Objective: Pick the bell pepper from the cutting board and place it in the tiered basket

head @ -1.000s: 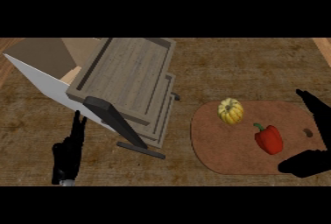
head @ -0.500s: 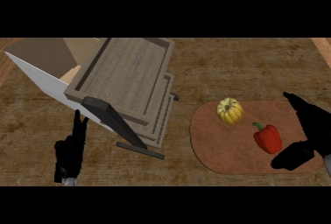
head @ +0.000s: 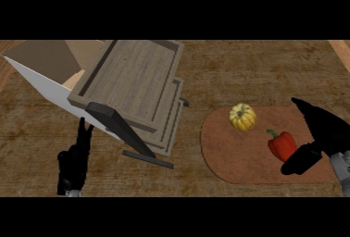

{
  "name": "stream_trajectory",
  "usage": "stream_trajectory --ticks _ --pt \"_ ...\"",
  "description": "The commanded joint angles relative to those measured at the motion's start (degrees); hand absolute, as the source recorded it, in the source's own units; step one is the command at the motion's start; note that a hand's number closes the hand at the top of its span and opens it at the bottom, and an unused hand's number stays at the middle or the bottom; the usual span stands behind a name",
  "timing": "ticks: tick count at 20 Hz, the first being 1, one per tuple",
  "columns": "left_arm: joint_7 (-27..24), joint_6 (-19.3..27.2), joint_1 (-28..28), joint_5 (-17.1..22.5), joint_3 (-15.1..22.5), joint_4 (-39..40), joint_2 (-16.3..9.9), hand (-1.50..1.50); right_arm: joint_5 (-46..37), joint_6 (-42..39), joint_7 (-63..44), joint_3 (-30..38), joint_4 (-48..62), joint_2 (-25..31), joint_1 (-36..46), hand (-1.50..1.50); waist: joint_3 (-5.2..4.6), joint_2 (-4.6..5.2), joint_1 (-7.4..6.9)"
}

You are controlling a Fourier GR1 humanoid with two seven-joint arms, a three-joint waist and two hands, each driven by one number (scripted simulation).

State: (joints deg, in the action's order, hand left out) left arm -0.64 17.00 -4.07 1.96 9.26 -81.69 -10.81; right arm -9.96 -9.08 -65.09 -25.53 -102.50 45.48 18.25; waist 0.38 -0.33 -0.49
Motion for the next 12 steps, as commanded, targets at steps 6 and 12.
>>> stream_trajectory --ticks 6,12 --pt "-0.26 -1.7 -3.88 0.12 0.53 0.47 0.45 0.0 1.32 -4.79 -7.59 0.83 3.43 -2.2 -0.24 -1.5 -0.43 0.26 0.23" --pt "1.7 -0.87 -0.5 -1.21 0.28 1.79 1.51 0.0 0.79 -5.12 -5.11 1.71 7.77 -4.85 0.16 -1.5 -0.42 0.36 0.32"
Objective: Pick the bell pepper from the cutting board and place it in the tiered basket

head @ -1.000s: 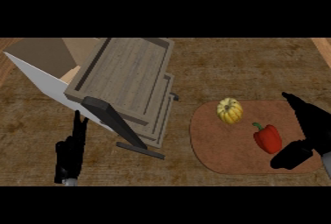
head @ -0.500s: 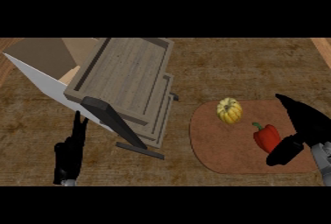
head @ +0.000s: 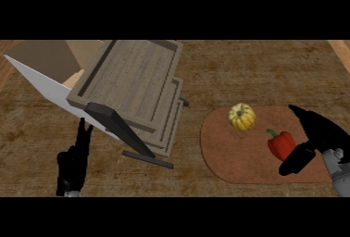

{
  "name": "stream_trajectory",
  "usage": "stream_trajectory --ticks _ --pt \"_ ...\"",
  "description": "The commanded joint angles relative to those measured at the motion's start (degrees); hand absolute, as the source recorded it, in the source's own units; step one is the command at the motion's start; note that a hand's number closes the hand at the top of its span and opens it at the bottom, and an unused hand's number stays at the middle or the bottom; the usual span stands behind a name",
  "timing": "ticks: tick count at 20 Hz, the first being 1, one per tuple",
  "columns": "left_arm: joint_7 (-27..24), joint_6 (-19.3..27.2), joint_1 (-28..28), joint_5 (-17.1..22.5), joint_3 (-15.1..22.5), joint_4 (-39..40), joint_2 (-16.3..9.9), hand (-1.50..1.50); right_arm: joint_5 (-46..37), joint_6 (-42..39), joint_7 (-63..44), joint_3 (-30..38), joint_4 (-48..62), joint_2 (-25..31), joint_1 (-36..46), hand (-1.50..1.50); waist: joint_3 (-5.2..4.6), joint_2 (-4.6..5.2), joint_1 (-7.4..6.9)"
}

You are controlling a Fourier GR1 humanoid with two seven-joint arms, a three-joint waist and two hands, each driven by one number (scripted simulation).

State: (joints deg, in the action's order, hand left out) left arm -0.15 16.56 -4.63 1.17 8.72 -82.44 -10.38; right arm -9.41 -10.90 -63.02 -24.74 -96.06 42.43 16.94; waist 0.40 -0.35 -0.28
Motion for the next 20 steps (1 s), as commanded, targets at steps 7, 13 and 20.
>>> stream_trajectory --ticks 7,13,20 --pt "-1.21 -4.79 -1.98 2.37 -2.31 2.78 -1.04 0.0 -4.47 -0.86 -2.74 0.69 3.36 -4.65 -1.91 1.5 -0.43 0.34 0.14" --pt "2.31 -0.66 2.32 -2.27 -0.17 3.87 3.0 0.0 -8.78 -3.02 5.33 2.27 6.04 -7.39 -2.68 1.5 -0.41 0.34 0.33" --pt "2.2 -2.56 -0.47 -0.28 -1.95 1.48 1.18 0.0 -14.31 -9.05 1.11 -6.67 -9.2 -7.29 0.66 1.5 -0.55 -0.12 0.84"
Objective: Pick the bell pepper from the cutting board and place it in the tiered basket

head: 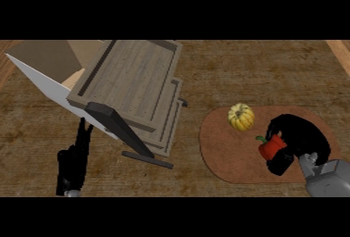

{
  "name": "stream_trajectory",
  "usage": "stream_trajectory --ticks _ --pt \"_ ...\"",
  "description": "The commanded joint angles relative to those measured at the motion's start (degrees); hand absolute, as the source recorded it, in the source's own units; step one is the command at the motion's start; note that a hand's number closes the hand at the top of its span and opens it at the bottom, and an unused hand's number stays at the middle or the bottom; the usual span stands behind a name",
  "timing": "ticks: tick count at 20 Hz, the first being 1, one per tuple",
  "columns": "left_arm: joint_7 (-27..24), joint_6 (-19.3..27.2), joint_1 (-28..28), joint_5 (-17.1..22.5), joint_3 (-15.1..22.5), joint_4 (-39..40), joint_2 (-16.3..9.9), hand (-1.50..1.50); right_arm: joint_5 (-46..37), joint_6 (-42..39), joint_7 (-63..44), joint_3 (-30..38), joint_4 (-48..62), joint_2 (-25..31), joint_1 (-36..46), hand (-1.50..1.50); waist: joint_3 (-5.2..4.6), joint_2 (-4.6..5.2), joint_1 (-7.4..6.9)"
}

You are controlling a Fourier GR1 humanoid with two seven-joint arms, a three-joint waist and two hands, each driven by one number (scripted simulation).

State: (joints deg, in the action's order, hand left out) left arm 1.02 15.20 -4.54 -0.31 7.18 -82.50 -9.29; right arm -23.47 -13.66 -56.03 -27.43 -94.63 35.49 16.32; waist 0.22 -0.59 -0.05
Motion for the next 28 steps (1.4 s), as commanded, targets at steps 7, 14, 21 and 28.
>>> stream_trajectory --ticks 7,14,21,28 --pt "1.6 -1.88 -3.1 1.25 -0.02 -0.9 -0.4 0.0 1.76 -10.4 -21.9 -8.1 -34.61 -4.37 5.04 1.5 -0.44 -0.14 0.92" --pt "-1.32 -0.5 -3.09 0.06 -0.83 2.34 0.29 0.0 3.49 -2.86 -26.95 1.52 -46.58 -6.95 5.63 1.5 -0.59 -0.08 1.69" --pt "0.15 0.26 -3.32 0.09 -0.35 1.29 1.47 0.0 5.15 -2.07 -25.85 13.71 -50.01 -6.17 17.21 1.5 -0.78 -0.99 3.39" --pt "1.71 -0.6 -3.34 0.47 -1.58 -0.5 -0.48 0.0 11.27 -5.39 -28.0 18.37 -45.25 -1.55 30.9 1.5 -0.81 -1.58 3.64"
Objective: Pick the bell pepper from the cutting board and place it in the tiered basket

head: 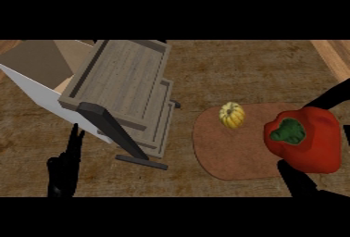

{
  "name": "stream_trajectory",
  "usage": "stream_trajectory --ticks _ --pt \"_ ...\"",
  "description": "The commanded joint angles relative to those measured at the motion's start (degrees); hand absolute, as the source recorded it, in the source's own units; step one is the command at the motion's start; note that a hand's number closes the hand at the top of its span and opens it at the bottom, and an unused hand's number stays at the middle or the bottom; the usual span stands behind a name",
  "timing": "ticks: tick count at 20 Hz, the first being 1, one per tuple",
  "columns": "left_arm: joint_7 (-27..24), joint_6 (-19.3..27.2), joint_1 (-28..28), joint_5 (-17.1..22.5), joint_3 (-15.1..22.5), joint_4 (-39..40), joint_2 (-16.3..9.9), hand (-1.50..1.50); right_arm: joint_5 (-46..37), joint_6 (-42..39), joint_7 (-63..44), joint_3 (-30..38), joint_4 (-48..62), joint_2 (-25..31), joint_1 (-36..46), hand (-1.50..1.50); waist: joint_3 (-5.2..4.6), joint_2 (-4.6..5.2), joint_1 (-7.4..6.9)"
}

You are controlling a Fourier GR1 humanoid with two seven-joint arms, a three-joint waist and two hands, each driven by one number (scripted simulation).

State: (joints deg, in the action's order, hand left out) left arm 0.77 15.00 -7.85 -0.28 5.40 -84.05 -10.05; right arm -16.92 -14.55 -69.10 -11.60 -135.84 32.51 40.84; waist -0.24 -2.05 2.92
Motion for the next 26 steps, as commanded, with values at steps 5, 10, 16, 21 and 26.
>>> stream_trajectory --ticks 5,10,16,21,26 --pt "1.95 -1.68 -0.49 0.3 1.78 1.07 0.75 0.0 8.42 -3.69 -13.46 5.38 7.87 4.35 16.74 1.5 -0.51 0.32 -0.8" --pt "2.01 -1.72 0.76 0.18 0.62 1.66 -0.19 0.0 11.58 -3.16 -14.17 6.06 17.48 6.09 26.9 1.5 -0.58 0.35 -1.26" --pt "3.14 -0.36 1.44 -1.29 2.91 1.13 2.17 0.0 12.43 -2.3 -15.17 1.99 30.24 5.26 37.01 1.5 -0.35 1.04 -2.45" --pt "1.93 -1.42 2.58 -0.8 1.57 2.93 1.31 0.0 11.99 -1.3 -14.93 -3.32 39.8 0.5 45.89 1.5 -0.28 1.43 -3.2" --pt "2.1 -2.01 3.07 -0.32 1.66 2.32 1.7 0.0 9.98 -0.42 -12.67 -7.19 48.15 -4.06 49.61 1.5 -0.06 1.67 -3.35"
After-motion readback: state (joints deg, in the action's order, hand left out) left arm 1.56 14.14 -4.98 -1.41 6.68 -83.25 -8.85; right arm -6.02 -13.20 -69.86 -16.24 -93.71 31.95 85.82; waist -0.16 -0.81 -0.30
